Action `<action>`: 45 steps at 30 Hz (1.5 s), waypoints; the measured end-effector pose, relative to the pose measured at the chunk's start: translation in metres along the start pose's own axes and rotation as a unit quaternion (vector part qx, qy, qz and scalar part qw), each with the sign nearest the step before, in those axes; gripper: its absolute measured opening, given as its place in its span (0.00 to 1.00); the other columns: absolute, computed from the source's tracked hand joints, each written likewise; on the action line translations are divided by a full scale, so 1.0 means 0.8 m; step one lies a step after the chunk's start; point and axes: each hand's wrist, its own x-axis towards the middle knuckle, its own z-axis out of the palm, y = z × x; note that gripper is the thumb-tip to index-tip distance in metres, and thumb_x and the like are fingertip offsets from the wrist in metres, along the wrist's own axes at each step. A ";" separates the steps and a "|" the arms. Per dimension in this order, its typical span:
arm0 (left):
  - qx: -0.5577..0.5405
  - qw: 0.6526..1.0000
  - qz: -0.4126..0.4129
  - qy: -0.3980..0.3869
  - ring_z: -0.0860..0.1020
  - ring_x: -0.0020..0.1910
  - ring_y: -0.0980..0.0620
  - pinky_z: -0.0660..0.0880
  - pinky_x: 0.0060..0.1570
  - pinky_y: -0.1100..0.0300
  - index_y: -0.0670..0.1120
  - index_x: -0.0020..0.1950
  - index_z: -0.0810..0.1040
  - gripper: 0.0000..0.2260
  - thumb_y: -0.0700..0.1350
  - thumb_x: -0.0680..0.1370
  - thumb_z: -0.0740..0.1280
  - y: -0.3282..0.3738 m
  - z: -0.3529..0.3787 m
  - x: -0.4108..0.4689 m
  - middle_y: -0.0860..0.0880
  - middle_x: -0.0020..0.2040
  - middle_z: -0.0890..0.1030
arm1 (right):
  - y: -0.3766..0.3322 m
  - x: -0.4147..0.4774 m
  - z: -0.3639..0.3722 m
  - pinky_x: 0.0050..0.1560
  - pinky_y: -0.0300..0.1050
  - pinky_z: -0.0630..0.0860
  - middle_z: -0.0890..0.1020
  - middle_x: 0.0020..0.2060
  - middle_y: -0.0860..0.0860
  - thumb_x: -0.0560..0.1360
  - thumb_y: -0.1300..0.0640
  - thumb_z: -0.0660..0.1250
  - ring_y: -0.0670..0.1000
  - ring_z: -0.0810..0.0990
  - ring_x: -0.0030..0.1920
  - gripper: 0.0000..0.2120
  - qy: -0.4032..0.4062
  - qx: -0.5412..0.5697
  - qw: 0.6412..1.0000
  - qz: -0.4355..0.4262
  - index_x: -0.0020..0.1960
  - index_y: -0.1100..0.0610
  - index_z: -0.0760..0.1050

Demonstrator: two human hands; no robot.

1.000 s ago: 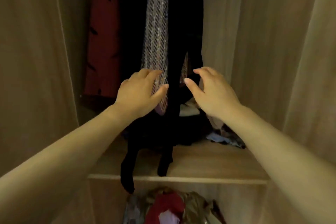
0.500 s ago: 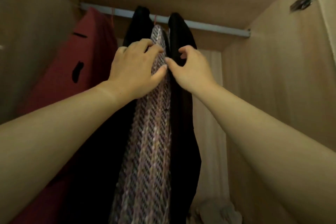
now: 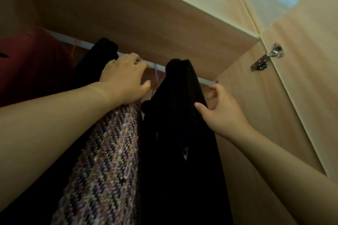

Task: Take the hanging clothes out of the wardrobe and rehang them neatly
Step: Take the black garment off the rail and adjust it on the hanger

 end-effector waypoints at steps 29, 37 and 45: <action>-0.282 0.943 -0.035 0.172 0.65 0.66 0.53 0.62 0.61 0.62 0.51 0.62 0.71 0.12 0.47 0.80 0.60 0.022 0.143 0.002 0.54 0.67 0.66 | 0.006 0.140 0.076 0.37 0.47 0.65 0.66 0.55 0.55 0.81 0.49 0.56 0.54 0.68 0.43 0.14 -0.011 -0.356 0.933 -0.055 0.58 0.58 0.71; -0.246 0.950 -0.023 0.191 0.68 0.63 0.53 0.65 0.59 0.62 0.50 0.60 0.73 0.10 0.46 0.79 0.62 0.011 0.151 -0.003 0.54 0.64 0.69 | 0.022 0.162 0.073 0.40 0.46 0.69 0.75 0.48 0.55 0.78 0.58 0.62 0.58 0.78 0.51 0.10 -0.057 -0.395 0.915 -0.054 0.58 0.60 0.72; -0.213 0.957 -0.015 0.194 0.69 0.63 0.53 0.67 0.59 0.60 0.51 0.61 0.73 0.11 0.47 0.79 0.61 0.004 0.152 -0.005 0.54 0.64 0.69 | 0.038 0.174 0.090 0.42 0.45 0.67 0.79 0.53 0.55 0.78 0.50 0.62 0.58 0.77 0.54 0.12 0.012 -0.287 0.956 -0.064 0.58 0.52 0.76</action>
